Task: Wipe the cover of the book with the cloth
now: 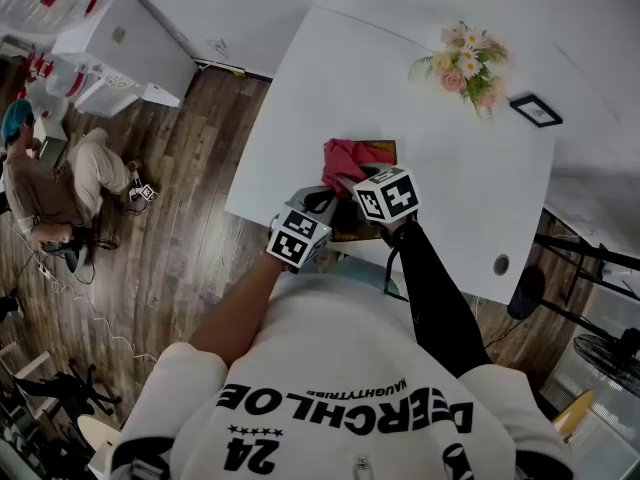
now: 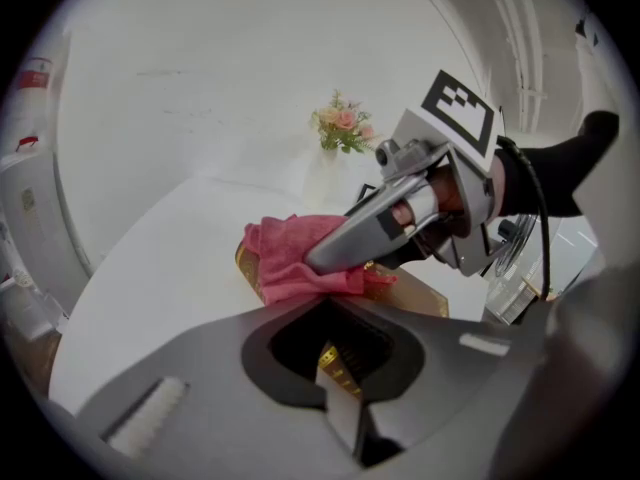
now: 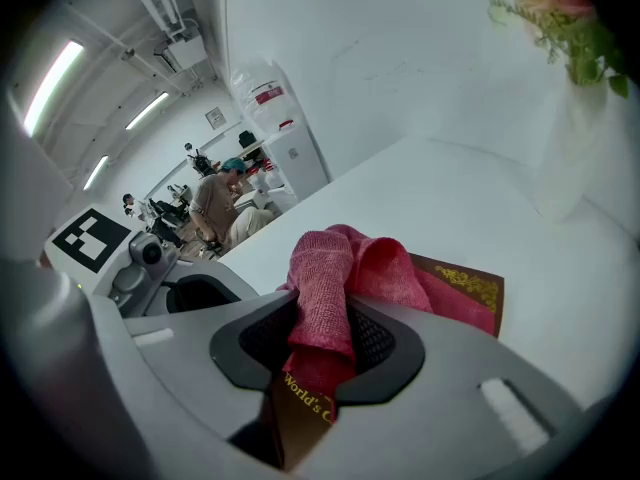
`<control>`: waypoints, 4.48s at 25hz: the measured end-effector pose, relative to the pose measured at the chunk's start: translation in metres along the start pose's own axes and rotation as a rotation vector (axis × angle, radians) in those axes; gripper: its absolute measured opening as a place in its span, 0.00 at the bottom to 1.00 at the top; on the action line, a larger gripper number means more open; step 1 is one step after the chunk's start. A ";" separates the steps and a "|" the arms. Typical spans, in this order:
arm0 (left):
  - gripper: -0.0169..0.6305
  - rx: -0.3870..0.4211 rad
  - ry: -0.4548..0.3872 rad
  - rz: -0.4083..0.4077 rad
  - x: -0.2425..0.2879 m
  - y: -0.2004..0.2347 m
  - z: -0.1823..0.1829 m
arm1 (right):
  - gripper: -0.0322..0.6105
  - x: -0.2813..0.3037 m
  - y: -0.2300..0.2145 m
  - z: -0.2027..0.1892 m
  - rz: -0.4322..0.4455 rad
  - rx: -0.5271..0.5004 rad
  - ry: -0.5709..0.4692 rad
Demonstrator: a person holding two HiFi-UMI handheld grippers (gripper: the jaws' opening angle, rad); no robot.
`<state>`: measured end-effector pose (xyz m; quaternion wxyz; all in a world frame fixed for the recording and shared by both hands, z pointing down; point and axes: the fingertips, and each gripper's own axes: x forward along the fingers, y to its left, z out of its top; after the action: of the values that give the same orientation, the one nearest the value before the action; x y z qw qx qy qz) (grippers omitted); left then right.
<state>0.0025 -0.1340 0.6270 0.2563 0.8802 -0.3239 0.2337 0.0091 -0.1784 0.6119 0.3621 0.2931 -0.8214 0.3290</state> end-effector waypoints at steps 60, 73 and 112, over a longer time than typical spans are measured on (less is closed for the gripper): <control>0.10 0.106 0.045 -0.143 -0.010 -0.043 -0.024 | 0.21 -0.002 0.016 -0.023 -0.101 -0.098 0.045; 0.10 0.163 0.020 -0.146 -0.012 -0.045 -0.020 | 0.21 -0.050 -0.047 -0.049 -0.271 0.067 -0.001; 0.10 0.046 -0.009 0.132 -0.028 -0.045 -0.035 | 0.21 -0.004 0.051 -0.039 -0.049 -0.094 -0.062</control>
<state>0.0057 -0.0707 0.6240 0.2187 0.8635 -0.3770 0.2537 -0.0098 -0.1165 0.6122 0.3578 0.3060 -0.8393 0.2720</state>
